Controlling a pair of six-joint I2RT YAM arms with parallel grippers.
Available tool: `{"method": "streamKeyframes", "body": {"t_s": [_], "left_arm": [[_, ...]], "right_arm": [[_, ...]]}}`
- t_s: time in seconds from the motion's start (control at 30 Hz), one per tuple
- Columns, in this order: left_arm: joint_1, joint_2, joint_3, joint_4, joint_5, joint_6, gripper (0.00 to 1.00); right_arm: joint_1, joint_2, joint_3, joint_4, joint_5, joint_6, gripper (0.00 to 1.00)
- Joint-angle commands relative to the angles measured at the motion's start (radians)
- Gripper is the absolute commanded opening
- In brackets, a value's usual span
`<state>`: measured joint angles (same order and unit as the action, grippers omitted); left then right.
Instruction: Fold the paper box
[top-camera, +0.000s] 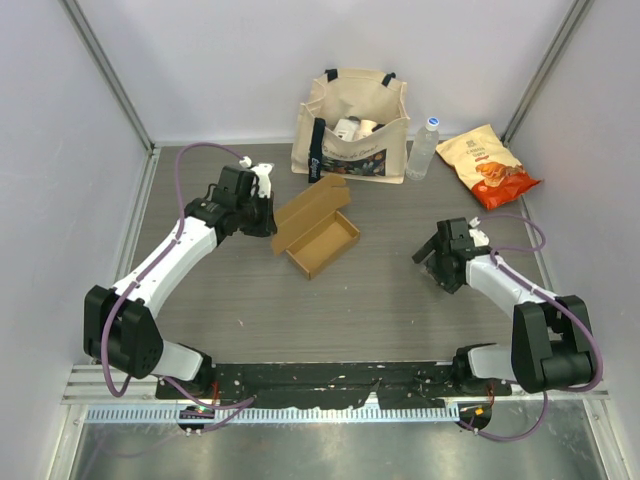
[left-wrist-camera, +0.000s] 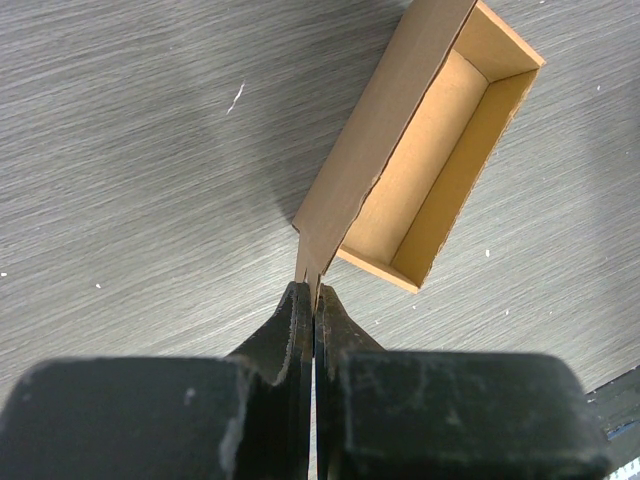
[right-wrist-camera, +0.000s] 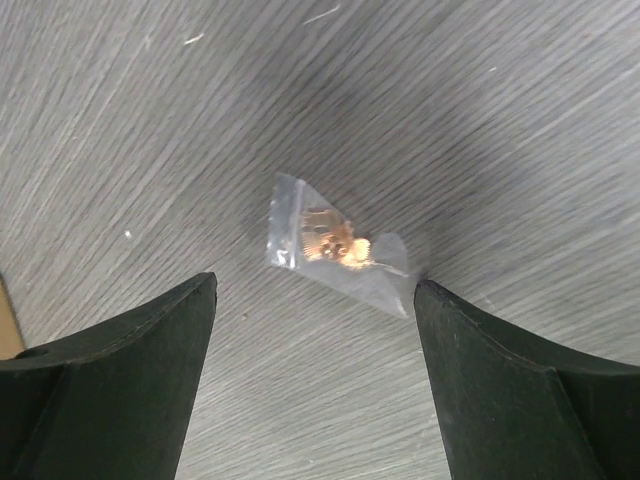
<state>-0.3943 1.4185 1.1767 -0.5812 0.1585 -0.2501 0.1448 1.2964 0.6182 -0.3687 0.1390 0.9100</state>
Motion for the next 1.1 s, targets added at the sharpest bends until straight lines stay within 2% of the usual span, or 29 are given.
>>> {"method": "streamKeyframes", "body": {"t_s": [0.0,0.1,0.2,0.27,0.43,0.83,1.0,1.07], "left_arm": [[0.003,-0.001,0.017,0.015,0.024,0.014,0.00],[0.003,0.000,0.018,0.015,0.026,0.014,0.00],[0.003,-0.001,0.017,0.015,0.026,0.014,0.00],[0.003,-0.003,0.015,0.015,0.026,0.014,0.00],[0.003,-0.003,0.014,0.014,0.024,0.014,0.00],[0.003,0.003,0.015,0.015,0.029,0.012,0.00],[0.003,0.008,0.017,0.015,0.032,0.014,0.00],[0.003,0.010,0.015,0.015,0.030,0.014,0.00]], "right_arm": [[-0.001,0.012,0.064,-0.070,0.138,-0.101,0.85],[-0.002,0.011,0.063,-0.075,0.178,-0.166,0.83],[-0.039,0.024,0.060,-0.061,0.114,-0.186,0.79],[-0.065,0.033,0.049,-0.029,0.032,-0.207,0.69],[-0.077,0.072,0.038,0.037,-0.059,-0.210,0.46],[-0.071,0.006,0.009,0.109,-0.162,-0.272,0.10],[-0.014,-0.055,0.054,0.091,-0.161,-0.266,0.09],[0.045,-0.059,0.080,0.096,-0.164,-0.246,0.09]]}}
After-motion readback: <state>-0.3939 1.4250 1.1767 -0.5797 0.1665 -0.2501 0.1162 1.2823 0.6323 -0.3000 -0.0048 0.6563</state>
